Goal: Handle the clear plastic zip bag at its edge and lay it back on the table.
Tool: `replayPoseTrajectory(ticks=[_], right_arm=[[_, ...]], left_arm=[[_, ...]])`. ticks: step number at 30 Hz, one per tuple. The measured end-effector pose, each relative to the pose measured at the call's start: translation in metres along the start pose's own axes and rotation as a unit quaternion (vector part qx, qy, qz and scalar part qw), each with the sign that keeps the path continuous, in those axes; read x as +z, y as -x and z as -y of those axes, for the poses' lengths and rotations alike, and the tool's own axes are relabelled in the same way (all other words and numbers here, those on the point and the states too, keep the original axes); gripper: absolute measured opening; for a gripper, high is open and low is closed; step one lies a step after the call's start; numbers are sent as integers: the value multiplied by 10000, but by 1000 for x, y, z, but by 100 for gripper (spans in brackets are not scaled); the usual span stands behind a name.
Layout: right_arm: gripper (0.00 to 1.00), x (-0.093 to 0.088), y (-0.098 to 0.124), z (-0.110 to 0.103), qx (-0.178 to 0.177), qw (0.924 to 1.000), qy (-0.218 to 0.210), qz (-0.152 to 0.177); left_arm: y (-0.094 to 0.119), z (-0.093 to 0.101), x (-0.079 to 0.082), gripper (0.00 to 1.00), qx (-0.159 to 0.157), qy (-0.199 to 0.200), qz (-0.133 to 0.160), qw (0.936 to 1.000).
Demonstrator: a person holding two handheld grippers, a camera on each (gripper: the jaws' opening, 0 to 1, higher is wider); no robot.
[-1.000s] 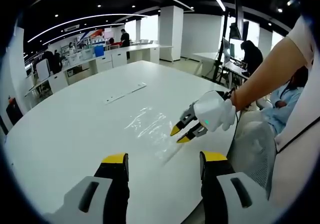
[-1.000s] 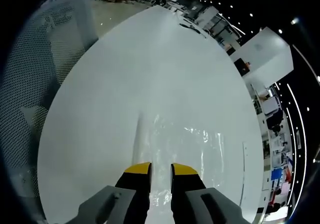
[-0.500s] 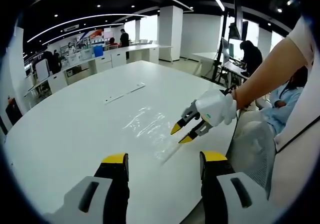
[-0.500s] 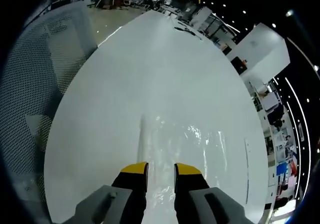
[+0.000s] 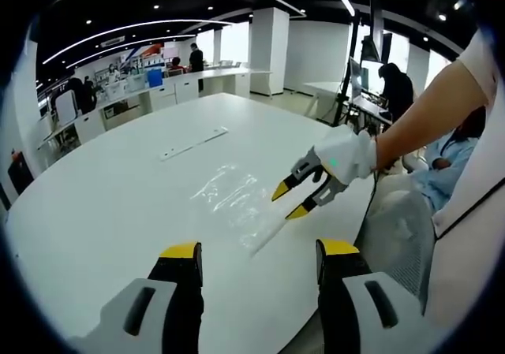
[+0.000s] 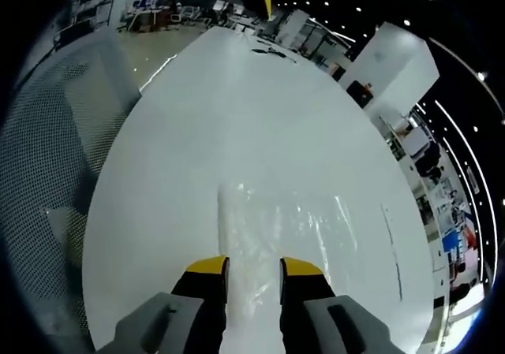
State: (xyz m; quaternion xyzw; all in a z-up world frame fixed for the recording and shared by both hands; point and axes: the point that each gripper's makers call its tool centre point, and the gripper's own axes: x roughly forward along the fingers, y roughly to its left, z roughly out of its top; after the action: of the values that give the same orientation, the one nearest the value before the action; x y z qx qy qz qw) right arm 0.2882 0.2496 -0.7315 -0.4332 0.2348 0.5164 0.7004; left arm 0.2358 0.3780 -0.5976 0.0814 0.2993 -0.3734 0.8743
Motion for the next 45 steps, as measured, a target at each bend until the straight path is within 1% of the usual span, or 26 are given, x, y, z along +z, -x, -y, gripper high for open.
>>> replayPoseTrajectory(ticks=[4, 6, 7, 9, 13, 17, 20, 22, 25, 26, 29, 30, 31, 33, 36, 37, 40, 41, 43, 45], right_arm=[[25, 0, 7, 0, -89, 9989, -433, 123], [27, 2, 12, 2, -171, 9962, -809, 274], [27, 2, 13, 2, -186, 9960, -833, 281], [28, -1, 19, 3, -240, 9941, -1017, 304], [30, -2, 29, 5, -414, 9879, -1422, 452], [34, -1, 40, 4, -554, 9803, -1790, 619], [34, -3, 47, 0, -594, 9781, -1888, 651], [36, -2, 53, -3, -669, 9738, -2048, 726], [38, -2, 60, -7, -741, 9702, -2169, 790], [40, -1, 63, -8, -765, 9676, -2249, 853], [42, -1, 68, -10, -820, 9646, -2347, 880], [43, -2, 72, -11, -878, 9619, -2423, 908], [44, -2, 72, -11, -888, 9616, -2434, 912], [46, -2, 77, -12, -943, 9572, -2553, 985], [48, -1, 82, -16, -996, 9557, -2580, 1007], [48, 1, 84, -18, -1012, 9532, -2643, 1067], [49, 3, 88, -25, -1036, 9513, -2681, 1117], [50, 4, 90, -28, -1043, 9492, -2739, 1147], [50, 5, 92, -31, -1059, 9475, -2774, 1184], [52, 6, 95, -36, -1074, 9436, -2879, 1235]], left_arm=[[0, 1, -3, 57, 8, 13, -5, 10000], [0, 0, -6, 57, 24, 37, 10, 10000], [0, -1, -7, 57, 27, 38, 14, 10000], [0, 1, -9, 58, 30, 27, 58, 10000], [-1, 1, -15, 59, 40, 30, 96, 9999], [0, 3, -17, 61, 75, 62, 176, 9998], [0, 5, -17, 63, 108, 119, 243, 9996], [-1, 6, -20, 64, 132, 128, 255, 9995], [0, 10, -22, 65, 165, 140, 305, 9993], [0, 9, -22, 65, 173, 166, 315, 9992], [1, 9, -25, 66, 214, 237, 373, 9988], [1, 9, -26, 66, 225, 258, 380, 9987], [2, 9, -26, 66, 245, 279, 392, 9985], [2, 12, -26, 66, 270, 306, 426, 9983], [3, 14, -30, 66, 307, 320, 454, 9980], [4, 16, -30, 66, 322, 330, 482, 9978], [5, 17, -34, 67, 359, 357, 514, 9974], [6, 17, -34, 67, 375, 364, 544, 9971], [7, 17, -35, 66, 414, 377, 575, 9968], [9, 16, -36, 67, 449, 422, 648, 9960]])
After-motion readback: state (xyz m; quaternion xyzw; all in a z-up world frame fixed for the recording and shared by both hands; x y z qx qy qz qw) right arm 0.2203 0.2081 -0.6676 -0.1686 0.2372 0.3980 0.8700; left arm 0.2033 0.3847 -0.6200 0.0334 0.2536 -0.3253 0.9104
